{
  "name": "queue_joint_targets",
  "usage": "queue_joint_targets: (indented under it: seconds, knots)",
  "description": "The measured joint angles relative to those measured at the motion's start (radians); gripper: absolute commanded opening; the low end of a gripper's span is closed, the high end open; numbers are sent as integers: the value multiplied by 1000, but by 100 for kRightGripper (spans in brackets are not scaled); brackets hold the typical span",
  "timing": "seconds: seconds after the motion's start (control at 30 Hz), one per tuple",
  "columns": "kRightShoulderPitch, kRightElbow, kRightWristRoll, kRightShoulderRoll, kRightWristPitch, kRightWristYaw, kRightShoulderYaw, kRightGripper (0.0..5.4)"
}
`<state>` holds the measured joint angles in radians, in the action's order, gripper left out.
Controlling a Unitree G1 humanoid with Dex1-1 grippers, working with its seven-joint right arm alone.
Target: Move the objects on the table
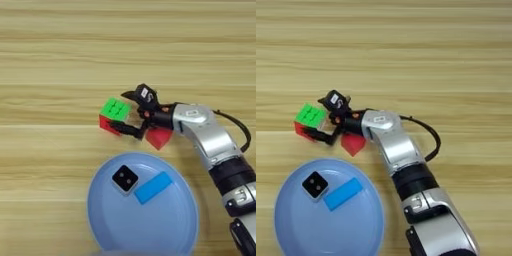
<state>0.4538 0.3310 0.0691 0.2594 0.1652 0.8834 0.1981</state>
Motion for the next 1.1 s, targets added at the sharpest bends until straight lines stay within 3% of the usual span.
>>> queue_joint_targets:
  seconds: [0.23,0.5,0.77,1.1]
  knots:
    - [1,-75,61,2,-22,42,-38,536]
    - [-44,-203,154,26,-64,167,-53,536]
    - [-134,-302,207,100,-70,327,-39,536]
    - [-230,-372,216,213,-110,501,-10,536]
